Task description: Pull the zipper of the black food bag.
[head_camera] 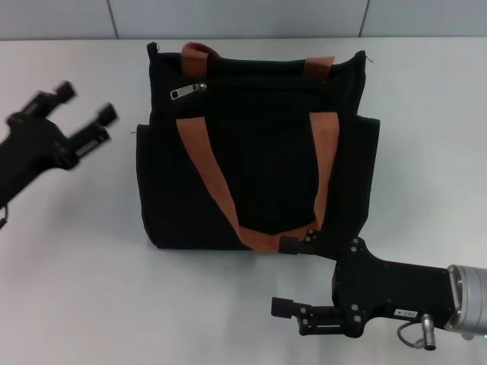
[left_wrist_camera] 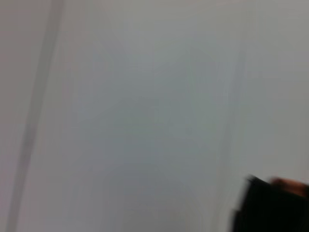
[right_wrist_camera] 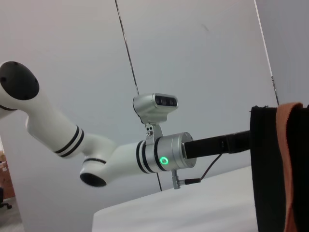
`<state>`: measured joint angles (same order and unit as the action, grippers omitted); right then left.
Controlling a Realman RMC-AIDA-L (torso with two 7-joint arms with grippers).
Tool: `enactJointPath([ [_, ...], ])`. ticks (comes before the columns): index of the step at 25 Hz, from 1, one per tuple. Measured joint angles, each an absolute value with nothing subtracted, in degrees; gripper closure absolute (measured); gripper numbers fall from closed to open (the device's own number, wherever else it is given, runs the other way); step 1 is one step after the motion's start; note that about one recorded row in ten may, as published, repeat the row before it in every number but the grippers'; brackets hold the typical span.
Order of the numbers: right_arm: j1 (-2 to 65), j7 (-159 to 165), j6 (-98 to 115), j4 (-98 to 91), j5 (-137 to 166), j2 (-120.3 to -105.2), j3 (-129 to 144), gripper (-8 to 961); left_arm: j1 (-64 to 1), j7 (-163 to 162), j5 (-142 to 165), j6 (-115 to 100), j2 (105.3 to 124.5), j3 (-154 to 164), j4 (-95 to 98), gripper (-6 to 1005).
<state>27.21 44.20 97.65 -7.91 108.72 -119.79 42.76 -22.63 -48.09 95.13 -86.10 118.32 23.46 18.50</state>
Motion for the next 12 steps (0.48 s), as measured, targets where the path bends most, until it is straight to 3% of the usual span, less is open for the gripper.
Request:
enactJointPath([
  [12,28.0,44.2,96.0,-7.9,108.7,-119.8,42.6,116,-26.0,-49.5,95.1,-86.1,118.16,39.2,24.9,167],
])
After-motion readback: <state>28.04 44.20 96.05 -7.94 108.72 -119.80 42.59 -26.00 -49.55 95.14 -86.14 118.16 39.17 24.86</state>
